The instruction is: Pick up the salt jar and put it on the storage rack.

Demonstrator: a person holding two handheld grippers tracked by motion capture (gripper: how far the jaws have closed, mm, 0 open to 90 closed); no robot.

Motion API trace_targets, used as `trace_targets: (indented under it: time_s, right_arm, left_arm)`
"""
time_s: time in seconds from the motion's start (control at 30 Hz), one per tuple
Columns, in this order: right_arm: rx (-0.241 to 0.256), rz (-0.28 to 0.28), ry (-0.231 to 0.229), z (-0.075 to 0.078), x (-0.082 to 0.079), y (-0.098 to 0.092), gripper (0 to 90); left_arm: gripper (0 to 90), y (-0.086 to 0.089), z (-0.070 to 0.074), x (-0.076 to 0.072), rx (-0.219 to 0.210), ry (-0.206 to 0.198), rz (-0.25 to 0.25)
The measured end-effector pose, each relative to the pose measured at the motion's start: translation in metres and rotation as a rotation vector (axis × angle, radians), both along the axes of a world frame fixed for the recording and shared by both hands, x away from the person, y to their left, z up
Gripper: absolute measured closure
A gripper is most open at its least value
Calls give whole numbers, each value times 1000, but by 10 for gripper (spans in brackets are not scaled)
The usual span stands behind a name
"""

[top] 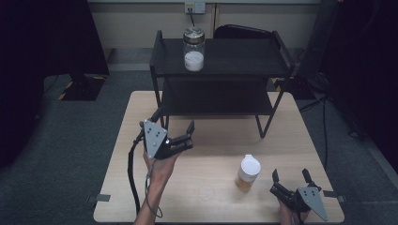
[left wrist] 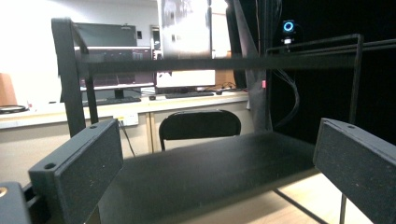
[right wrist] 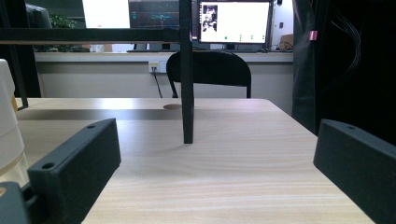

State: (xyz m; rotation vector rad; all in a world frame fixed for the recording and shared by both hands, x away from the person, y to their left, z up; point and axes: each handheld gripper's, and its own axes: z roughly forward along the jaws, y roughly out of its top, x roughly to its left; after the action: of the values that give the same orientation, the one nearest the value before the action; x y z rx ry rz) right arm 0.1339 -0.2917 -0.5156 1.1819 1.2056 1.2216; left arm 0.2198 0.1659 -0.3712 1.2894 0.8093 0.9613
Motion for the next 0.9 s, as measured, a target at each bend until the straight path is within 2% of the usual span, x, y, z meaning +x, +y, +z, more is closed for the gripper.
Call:
trace_targets:
  time_s: [0.1,0.2,0.33,0.4,0.67,0.73,0.8,0.9]
  right_arm:
    - [0,0,0,0,0,0,0]
    - [0,0,0,0,0,0,0]
    - [-1,-5,0,0,0,1,0]
    - [0,-7,0,0,0,1,0]
    - [-1,-11,0,0,0,2,0]
    - [-1,-12,0,0,0,2,0]
    - [-1,-13,0,0,0,2,0]
    - [-1,-15,0,0,0,3,0]
  left_arm:
    - [12,-4,-24,-7,-2,13,21]
    - [15,-4,-48,-11,24,45,49]
    - [15,3,-70,-16,-11,99,59]
    - [15,4,-78,-18,-13,107,64]
    - [15,6,-121,-37,-23,91,110]
    - [15,5,-128,-41,-16,81,128]
    - [14,6,-132,-43,-21,90,128]
    - [9,7,-140,-46,-38,80,134]
